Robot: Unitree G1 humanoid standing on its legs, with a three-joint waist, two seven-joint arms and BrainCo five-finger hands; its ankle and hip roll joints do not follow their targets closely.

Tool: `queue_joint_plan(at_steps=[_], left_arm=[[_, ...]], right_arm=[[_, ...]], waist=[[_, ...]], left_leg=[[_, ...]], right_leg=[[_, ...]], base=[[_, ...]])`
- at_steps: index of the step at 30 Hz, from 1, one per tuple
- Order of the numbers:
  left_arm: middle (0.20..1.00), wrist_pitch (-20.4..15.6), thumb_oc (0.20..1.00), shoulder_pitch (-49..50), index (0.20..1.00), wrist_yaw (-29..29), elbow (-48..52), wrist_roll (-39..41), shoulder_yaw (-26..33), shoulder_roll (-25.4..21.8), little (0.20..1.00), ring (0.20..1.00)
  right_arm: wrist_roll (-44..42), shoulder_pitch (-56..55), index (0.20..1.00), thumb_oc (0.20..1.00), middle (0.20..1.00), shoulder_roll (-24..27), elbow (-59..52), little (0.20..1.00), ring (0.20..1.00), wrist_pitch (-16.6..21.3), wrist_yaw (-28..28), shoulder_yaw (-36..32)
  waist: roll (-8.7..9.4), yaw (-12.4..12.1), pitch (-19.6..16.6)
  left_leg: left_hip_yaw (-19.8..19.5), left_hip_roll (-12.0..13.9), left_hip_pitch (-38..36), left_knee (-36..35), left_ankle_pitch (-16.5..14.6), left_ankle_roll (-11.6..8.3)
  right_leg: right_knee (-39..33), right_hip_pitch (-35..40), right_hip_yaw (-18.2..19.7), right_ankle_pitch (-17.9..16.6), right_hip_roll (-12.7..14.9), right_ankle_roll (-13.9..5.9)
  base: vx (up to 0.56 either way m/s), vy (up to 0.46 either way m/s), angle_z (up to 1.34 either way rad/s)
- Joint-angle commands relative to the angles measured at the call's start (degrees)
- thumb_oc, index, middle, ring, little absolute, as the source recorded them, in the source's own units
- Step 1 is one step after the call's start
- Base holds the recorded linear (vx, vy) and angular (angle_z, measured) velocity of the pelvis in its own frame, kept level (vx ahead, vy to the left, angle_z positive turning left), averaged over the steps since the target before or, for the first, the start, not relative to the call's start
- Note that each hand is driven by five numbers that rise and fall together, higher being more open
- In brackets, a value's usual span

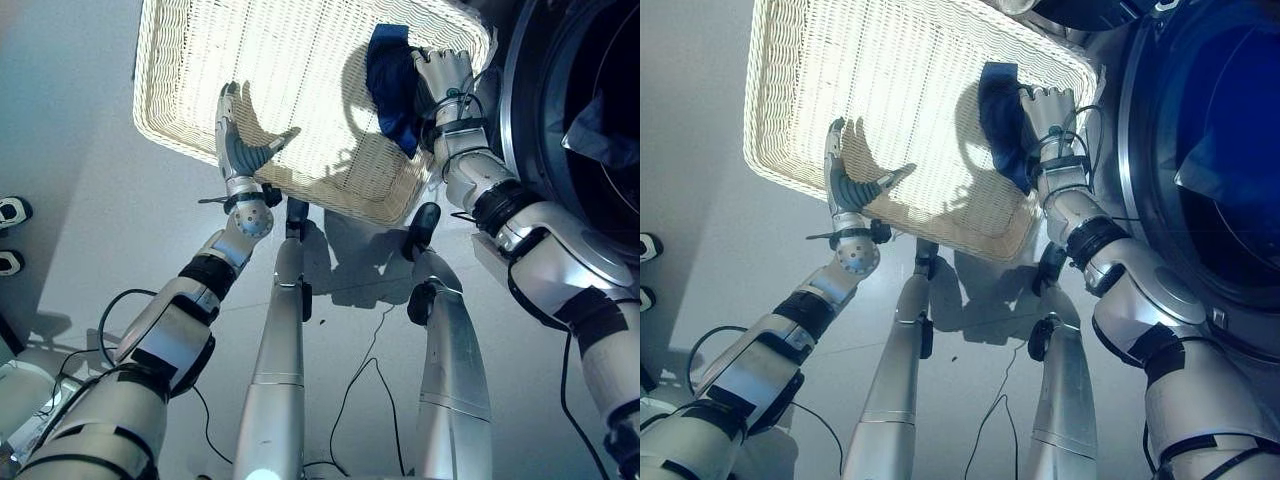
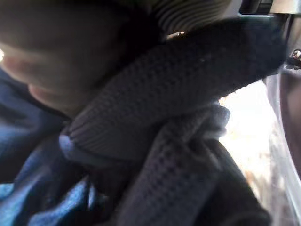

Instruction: Put the clothes into the washing machine.

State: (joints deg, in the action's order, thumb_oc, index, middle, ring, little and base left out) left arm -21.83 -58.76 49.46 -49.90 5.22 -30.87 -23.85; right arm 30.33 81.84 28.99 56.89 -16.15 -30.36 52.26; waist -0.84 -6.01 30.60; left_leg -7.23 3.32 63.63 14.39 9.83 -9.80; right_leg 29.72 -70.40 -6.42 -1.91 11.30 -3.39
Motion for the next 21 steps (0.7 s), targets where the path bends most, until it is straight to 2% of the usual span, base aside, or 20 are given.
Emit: queue_joint_plan(at_steps=[1, 2, 3, 5, 6, 8, 11, 16, 21], left_arm=[[1.000, -2.04, 1.000, -0.82, 1.000, 1.98, 0.08, -2.07, 2.48, 2.13, 1.000, 1.000], [1.000, -1.95, 1.000, -0.59, 1.000, 1.94, 0.35, -2.10, 2.66, 2.09, 1.000, 1.000], [1.000, -1.97, 1.000, -0.44, 1.000, 1.80, 0.44, -2.14, 2.85, 2.04, 1.000, 1.000], [1.000, -2.25, 1.000, 0.51, 1.000, 1.13, 0.89, -2.32, 3.85, 1.65, 1.000, 1.000], [1.000, -2.27, 1.000, 0.74, 1.000, 1.01, 1.04, -2.42, 4.09, 1.60, 1.000, 1.000], [1.000, -2.40, 1.000, 2.35, 1.000, 0.29, 2.06, -2.78, 5.74, 0.82, 1.000, 1.000], [1.000, -1.42, 1.000, 3.20, 1.000, 0.72, 3.22, -2.96, 6.55, 0.22, 1.000, 1.000], [1.000, -0.41, 1.000, 3.75, 1.000, 1.27, 4.06, -2.50, 6.96, -0.86, 1.000, 1.000], [1.000, -0.51, 1.000, 4.46, 1.000, 2.48, 4.33, -2.16, 7.09, -1.18, 1.000, 1.000]], right_arm=[[-16.82, -3.94, 0.200, 0.200, 0.200, -0.33, 0.27, 0.200, 0.200, 4.62, -0.10, -0.13], [-28.86, -5.06, 0.200, 0.200, 0.200, -0.84, -0.98, 0.200, 0.200, 7.97, 0.77, -2.69], [-31.98, -5.76, 0.200, 0.200, 0.200, -1.15, -1.66, 0.200, 0.200, 9.01, 1.37, -4.21], [-47.12, -8.72, 0.200, 0.200, 0.200, -2.40, -4.59, 0.200, 0.200, 14.19, 5.18, -10.77], [-50.13, -9.34, 0.200, 0.200, 0.200, -2.63, -5.23, 0.200, 0.200, 15.17, 5.84, -11.90], [-65.50, -14.25, 0.200, 0.200, 0.200, -3.85, -9.91, 0.200, 0.200, 19.17, 11.51, -19.02], [-78.39, -18.99, 0.200, 0.200, 0.200, -3.48, -14.71, 0.200, 0.200, 23.06, 18.62, -22.88], [-95.49, -22.93, 0.200, 0.200, 0.200, -2.24, -18.05, 0.200, 0.200, 29.42, 24.80, -27.85], [-103.55, -24.97, 0.200, 0.200, 0.200, -1.62, -19.34, 0.200, 0.200, 32.74, 29.62, -31.67]], waist=[[-3.44, 1.04, -0.80], [-3.43, 1.12, -0.80], [-3.42, 1.16, -0.80], [-3.33, 1.30, -0.80], [-3.29, 1.34, -0.80], [-2.91, 1.86, -0.80], [-2.11, 2.77, -0.80], [-1.21, 4.04, -0.80], [-0.92, 4.88, -0.80]], left_leg=[[2.91, -6.47, 2.39, 3.52, -1.90, 6.13], [2.92, -6.42, 2.43, 3.45, -1.83, 6.06], [2.94, -6.44, 2.41, 3.46, -1.82, 6.01], [3.04, -6.36, 2.32, 3.52, -1.89, 5.78], [3.08, -6.32, 2.31, 3.58, -1.92, 5.71], [3.47, -6.03, 2.12, 4.00, -2.23, 5.45], [3.96, -5.34, 2.04, 4.05, -2.22, 5.21], [4.10, -4.68, 1.72, 3.90, -2.37, 4.65], [4.14, -4.24, 1.34, 2.99, -2.49, 4.36]], right_leg=[[-7.00, 0.85, -4.19, -7.37, -3.88, -3.82], [-6.95, 0.70, -4.08, -7.35, -3.95, -3.71], [-6.95, 0.68, -4.03, -7.35, -4.00, -3.67], [-6.70, 0.57, -3.82, -7.08, -4.15, -3.48], [-6.63, 0.54, -3.79, -7.02, -4.16, -3.45], [-6.18, 0.54, -3.60, -6.57, -4.36, -3.31], [-5.68, 0.20, -3.36, -6.41, -4.40, -3.29], [-5.83, 0.24, -2.76, -6.55, -4.62, -3.57], [-6.67, 0.49, -2.17, -6.77, -4.94, -3.89]], base=[[0.00, 0.000, 0.00], [0.00, 0.000, 0.00], [0.00, 0.000, 0.00], [0.00, 0.000, 0.00], [0.00, 0.000, 0.00], [0.00, 0.033, 0.02], [0.00, 0.023, 0.00], [0.00, 0.000, 0.00], [-0.01, 0.011, -0.04]])
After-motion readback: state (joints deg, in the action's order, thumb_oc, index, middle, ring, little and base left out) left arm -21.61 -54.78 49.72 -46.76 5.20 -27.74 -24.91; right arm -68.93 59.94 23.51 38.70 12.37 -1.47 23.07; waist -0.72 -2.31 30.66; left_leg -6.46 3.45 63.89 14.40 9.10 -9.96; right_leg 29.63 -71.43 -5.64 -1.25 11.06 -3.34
